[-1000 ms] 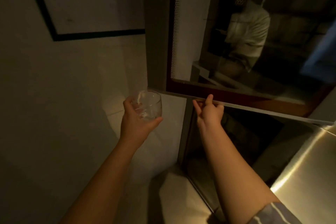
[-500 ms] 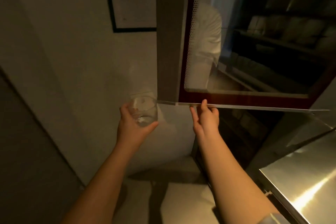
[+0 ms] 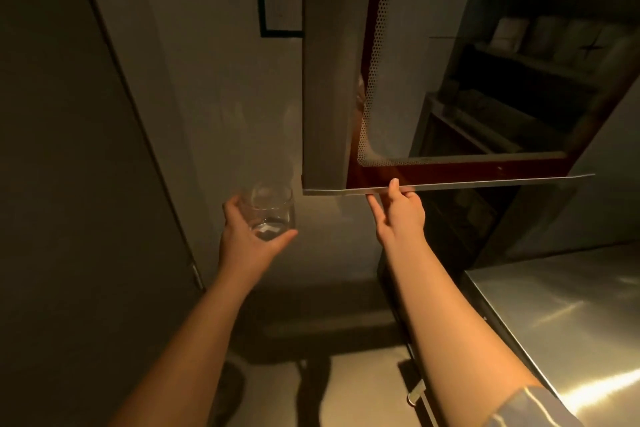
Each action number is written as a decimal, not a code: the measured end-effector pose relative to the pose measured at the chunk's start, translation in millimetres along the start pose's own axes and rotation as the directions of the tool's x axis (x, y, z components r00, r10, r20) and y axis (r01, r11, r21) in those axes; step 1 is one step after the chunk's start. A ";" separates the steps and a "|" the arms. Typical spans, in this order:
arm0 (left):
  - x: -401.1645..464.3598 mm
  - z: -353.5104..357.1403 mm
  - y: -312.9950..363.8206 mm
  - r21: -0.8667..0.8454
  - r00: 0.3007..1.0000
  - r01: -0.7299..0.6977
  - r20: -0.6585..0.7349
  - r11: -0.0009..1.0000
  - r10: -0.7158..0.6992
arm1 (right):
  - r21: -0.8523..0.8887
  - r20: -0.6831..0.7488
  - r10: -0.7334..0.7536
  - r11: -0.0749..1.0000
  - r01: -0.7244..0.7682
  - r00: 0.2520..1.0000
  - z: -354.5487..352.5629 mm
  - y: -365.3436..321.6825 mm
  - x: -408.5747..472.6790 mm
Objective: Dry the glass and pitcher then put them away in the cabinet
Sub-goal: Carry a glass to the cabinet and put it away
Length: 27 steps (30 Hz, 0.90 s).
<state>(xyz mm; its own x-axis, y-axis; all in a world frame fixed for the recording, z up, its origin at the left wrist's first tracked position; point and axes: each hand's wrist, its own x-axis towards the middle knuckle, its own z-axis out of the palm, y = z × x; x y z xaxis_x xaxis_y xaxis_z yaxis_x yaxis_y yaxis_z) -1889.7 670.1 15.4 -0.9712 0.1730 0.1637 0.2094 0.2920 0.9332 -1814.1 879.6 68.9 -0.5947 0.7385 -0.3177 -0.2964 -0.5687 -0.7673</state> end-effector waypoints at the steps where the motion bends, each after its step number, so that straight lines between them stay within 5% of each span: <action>1: -9.0 -2.1 1.3 -0.002 1.000 -0.002 0.001 1.000 0.002 | -0.011 -0.004 0.009 1.000 -0.009 1.000 -3.9 -2.2 -6.1; 20: -74.3 -5.5 19.8 0.012 0.998 -0.058 -0.015 0.998 0.058 | -0.065 -0.022 0.060 0.996 -0.062 0.998 -44.9 -13.9 -52.1; 27: -76.4 -8.6 12.2 0.002 0.997 -0.075 -0.024 0.997 0.075 | 0.120 0.163 0.125 0.982 -0.146 0.979 -56.6 7.2 -65.4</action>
<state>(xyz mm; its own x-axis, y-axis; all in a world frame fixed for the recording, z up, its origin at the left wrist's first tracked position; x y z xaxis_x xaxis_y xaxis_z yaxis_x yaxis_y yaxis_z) -1813.9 652.3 17.0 -0.9552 0.1719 0.2410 0.2819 0.2803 0.9176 -1735.0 847.7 52.6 -0.7407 0.5927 -0.3164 -0.2940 -0.7095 -0.6405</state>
